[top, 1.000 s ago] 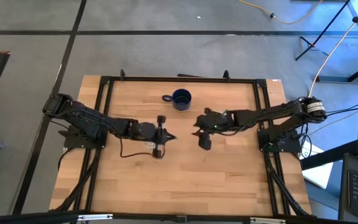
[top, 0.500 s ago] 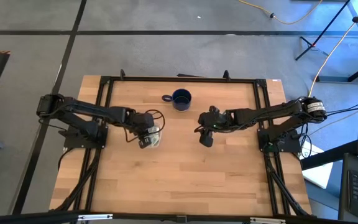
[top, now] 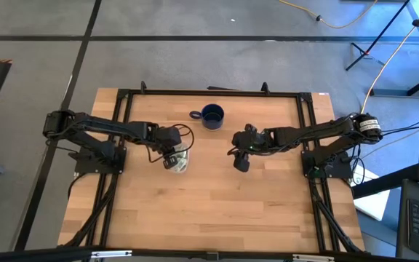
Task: Pick and place Stevia / Truvia into bins
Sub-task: Put the bottom white stevia packet into the transparent container
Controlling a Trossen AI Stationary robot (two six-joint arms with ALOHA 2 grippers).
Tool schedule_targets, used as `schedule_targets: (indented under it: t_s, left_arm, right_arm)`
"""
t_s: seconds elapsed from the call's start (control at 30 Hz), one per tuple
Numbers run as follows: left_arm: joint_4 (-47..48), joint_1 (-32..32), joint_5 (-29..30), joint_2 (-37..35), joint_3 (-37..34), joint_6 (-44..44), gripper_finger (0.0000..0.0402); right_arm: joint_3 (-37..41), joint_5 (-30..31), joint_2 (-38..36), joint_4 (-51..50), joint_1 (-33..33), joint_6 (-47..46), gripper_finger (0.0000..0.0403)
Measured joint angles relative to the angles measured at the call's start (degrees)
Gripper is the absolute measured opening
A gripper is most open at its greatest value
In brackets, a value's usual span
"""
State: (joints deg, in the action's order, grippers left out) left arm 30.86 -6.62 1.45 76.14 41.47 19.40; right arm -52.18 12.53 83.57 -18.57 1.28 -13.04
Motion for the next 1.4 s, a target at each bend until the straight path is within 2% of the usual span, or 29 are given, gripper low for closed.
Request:
schedule_targets:
  t_s: [0.33, 0.53, 0.63, 0.8, 1.13, 1.4]
  left_arm:
    - [0.1, -0.1, 2.4, -0.8, 0.0, -1.7, 0.0073]
    - [-0.2, -0.7, 9.4, -5.1, 0.0, -2.5, 0.0083]
    - [-1.4, -0.7, 12.4, -7.5, 0.0, -2.6, 0.0082]
    - [-5.5, -0.6, 11.6, -9.5, 0.0, -2.7, 0.0084]
    - [-6.7, -0.6, 10.3, -9.8, 0.1, -4.1, 0.0079]
    - [-6.7, -0.6, 8.7, -9.8, 0.1, -4.1, 0.0081]
  right_arm:
    - [0.0, 0.3, 0.0, -2.4, 0.0, 0.1, 0.0213]
    - [0.0, 7.1, 0.0, -9.0, -0.2, -1.7, 0.0213]
    - [0.0, 7.3, 0.1, -11.9, -1.2, -4.1, 0.0213]
    - [0.0, 7.3, 1.8, -12.2, -4.5, -10.6, 0.0211]
    - [0.0, 7.0, 11.4, -13.5, -11.5, -10.5, 0.0149]
    - [-0.1, 2.4, 15.8, -13.4, -14.6, -10.5, 0.0114]
